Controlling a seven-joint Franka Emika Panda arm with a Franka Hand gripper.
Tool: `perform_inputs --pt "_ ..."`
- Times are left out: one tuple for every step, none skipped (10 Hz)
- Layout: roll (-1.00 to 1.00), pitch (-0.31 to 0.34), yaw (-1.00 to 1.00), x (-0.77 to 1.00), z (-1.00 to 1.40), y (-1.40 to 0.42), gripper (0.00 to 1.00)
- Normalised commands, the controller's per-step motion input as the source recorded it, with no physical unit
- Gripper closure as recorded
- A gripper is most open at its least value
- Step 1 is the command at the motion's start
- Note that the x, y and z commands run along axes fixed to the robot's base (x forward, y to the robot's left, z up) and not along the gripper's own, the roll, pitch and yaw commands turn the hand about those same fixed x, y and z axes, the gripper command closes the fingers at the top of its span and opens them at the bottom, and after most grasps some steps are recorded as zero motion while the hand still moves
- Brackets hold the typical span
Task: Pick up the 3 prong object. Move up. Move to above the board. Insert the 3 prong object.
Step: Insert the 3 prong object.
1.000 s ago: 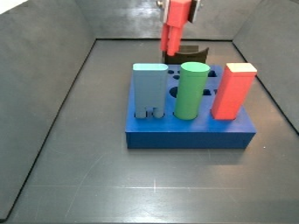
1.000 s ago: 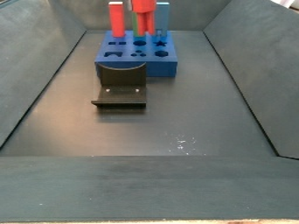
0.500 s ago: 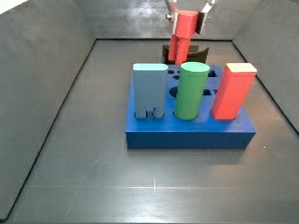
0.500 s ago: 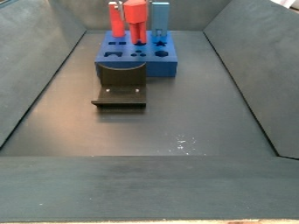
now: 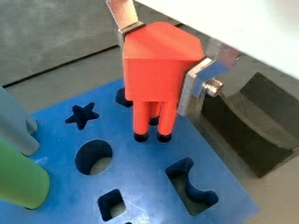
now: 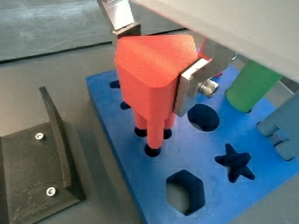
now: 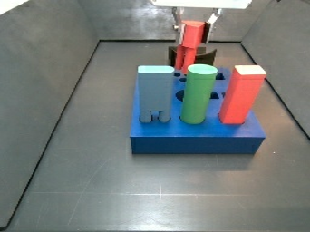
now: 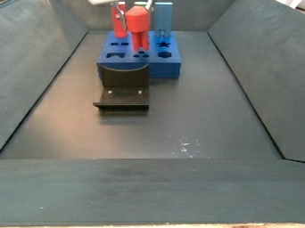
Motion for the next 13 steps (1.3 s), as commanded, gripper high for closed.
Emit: perform_inputs --pt "0.0 -0.003 0.05 0.14 -0.36 0.0 1.0" --pt "0.08 -0.101 0.04 0.0 -0.73 0.0 1.0" --pt "0.0 0.0 0.01 0.1 0.0 -0.06 1.0" --pt "0.0 0.0 0.0 0.0 -0.26 0.02 1.0" --pt "0.22 -0.046 0.15 0.0 -0.56 0.05 1.0" --pt "0.21 -0.029 0.24 0.02 -0.4 0.11 1.0" --pt "0.0 0.0 0.16 0.04 0.0 0.0 1.0" --pt "0.0 -0.006 0.0 0.0 0.0 0.0 1.0" --pt "0.16 -0.137 0.15 -0.15 -0.9 -0.08 1.0" --pt "0.16 -0.091 0.14 -0.22 -1.0 -0.12 1.0" --pt "0.18 -0.087 0.15 -0.26 -0.99 -0.07 1.0" --pt "0.12 -0.136 0.09 -0.09 -0.94 -0.15 1.0" --pt "0.11 -0.03 0.0 0.0 -0.34 -0.07 1.0"
